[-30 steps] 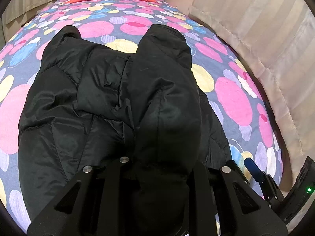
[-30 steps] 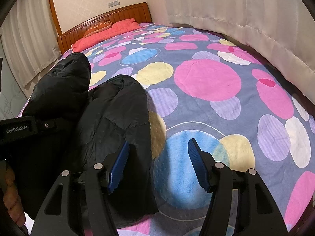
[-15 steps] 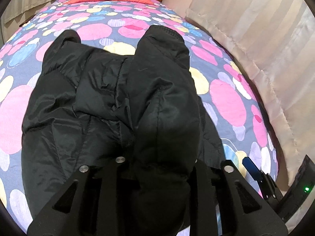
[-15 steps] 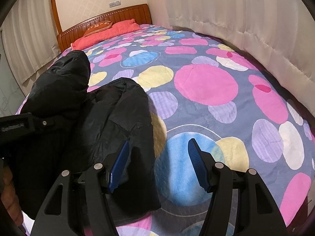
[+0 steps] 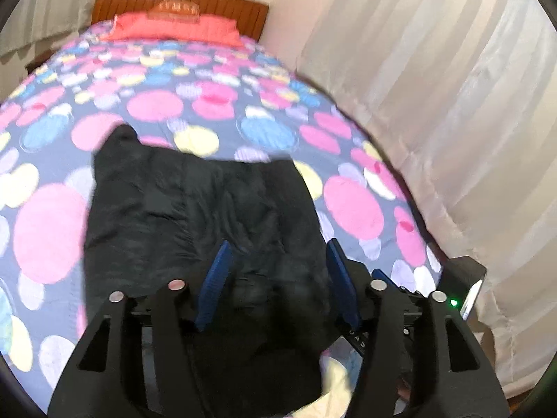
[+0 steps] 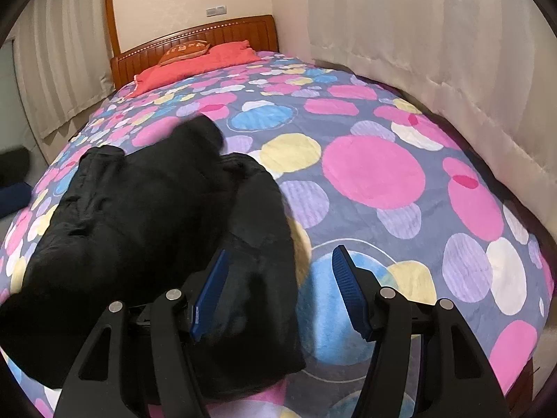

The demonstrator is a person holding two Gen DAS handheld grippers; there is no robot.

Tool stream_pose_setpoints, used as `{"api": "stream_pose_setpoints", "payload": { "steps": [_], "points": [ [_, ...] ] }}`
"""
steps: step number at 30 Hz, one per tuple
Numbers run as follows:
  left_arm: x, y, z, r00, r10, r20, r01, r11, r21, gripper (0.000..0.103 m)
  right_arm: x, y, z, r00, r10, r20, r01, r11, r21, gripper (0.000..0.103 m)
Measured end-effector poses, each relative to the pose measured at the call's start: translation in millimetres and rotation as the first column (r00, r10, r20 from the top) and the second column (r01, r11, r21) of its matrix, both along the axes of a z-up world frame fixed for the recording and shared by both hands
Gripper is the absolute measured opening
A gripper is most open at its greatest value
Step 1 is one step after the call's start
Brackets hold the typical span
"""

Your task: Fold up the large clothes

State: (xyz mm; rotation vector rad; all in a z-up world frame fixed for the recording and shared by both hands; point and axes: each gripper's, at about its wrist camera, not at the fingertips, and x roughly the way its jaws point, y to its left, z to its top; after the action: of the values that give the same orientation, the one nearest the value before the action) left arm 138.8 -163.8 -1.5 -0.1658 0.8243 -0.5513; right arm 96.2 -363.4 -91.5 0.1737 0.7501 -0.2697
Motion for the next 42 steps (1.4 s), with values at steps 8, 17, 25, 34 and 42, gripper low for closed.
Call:
{"api": "stream_pose_setpoints", "payload": {
  "steps": [8,17,25,34,42],
  "points": [
    [14,85,-10,0.977,0.206,0.053,-0.209,0.977,0.052,0.064,13,24,21,0.999,0.042,0.033,-0.041,0.999,-0.029,0.062],
    [26,132,-64,0.957,0.289,-0.032,-0.286,0.955,0.079,0.066,43,56,33,0.993,0.106,0.048,-0.107,0.994,0.013,0.075],
    [32,130,-95,0.962,0.262,-0.075,-0.260,0.965,0.031,0.076,72,65,-12,0.987,0.121,-0.101,-0.114,0.990,0.079,0.080],
    [35,128,-104,0.968,0.237,-0.087,-0.237,0.972,0.006,0.077,63,58,-13,0.992,0.087,-0.097,-0.083,0.995,0.047,0.082],
    [39,125,-109,0.967,0.233,-0.103,-0.235,0.972,-0.003,0.078,67,59,-25,0.976,0.196,-0.098,-0.167,0.955,0.245,0.038]
  ]
}}
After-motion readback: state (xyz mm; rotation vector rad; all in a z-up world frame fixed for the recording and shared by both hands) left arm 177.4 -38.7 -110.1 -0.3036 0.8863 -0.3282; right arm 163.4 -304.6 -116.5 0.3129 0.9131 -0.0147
